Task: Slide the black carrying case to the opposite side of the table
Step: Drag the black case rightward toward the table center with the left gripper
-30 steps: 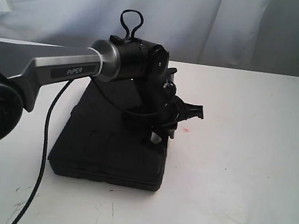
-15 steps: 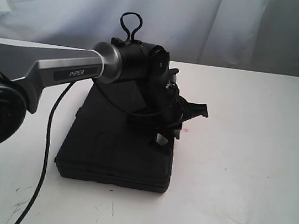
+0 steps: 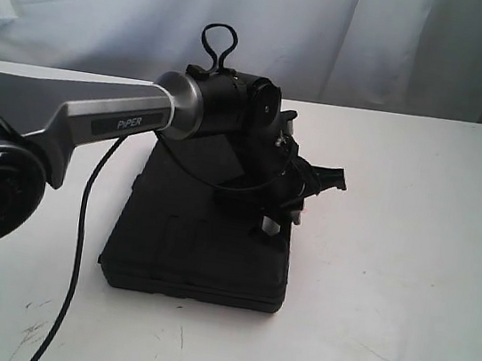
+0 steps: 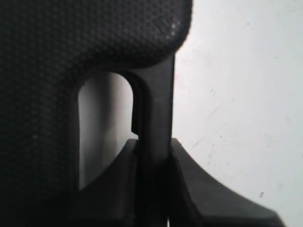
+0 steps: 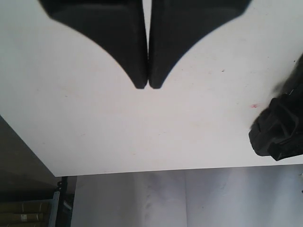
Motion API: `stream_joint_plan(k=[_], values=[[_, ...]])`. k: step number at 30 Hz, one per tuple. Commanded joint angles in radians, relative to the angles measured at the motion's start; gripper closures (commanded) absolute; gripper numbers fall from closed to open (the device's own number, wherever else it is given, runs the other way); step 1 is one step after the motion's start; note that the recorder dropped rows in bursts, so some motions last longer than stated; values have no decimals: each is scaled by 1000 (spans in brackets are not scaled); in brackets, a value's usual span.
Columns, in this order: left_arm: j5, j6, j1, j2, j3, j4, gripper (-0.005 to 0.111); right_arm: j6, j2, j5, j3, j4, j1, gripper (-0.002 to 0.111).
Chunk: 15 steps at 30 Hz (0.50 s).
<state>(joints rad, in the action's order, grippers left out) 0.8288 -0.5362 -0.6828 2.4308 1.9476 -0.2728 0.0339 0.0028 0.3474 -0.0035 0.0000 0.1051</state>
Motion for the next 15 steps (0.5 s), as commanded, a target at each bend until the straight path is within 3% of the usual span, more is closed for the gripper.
stream_joint_plan(k=[1,10,15], values=[[-94,-13,-9,-2,13,-47,99,3,-3,-4,3,-18,-6,108],[-79,25,-5,-2,13,-47,63,3,-3,-4,3,-18,-6,108],[-76,25,-3,-4,13,-18,56,3,-3,-4,3,-18,-6,108]])
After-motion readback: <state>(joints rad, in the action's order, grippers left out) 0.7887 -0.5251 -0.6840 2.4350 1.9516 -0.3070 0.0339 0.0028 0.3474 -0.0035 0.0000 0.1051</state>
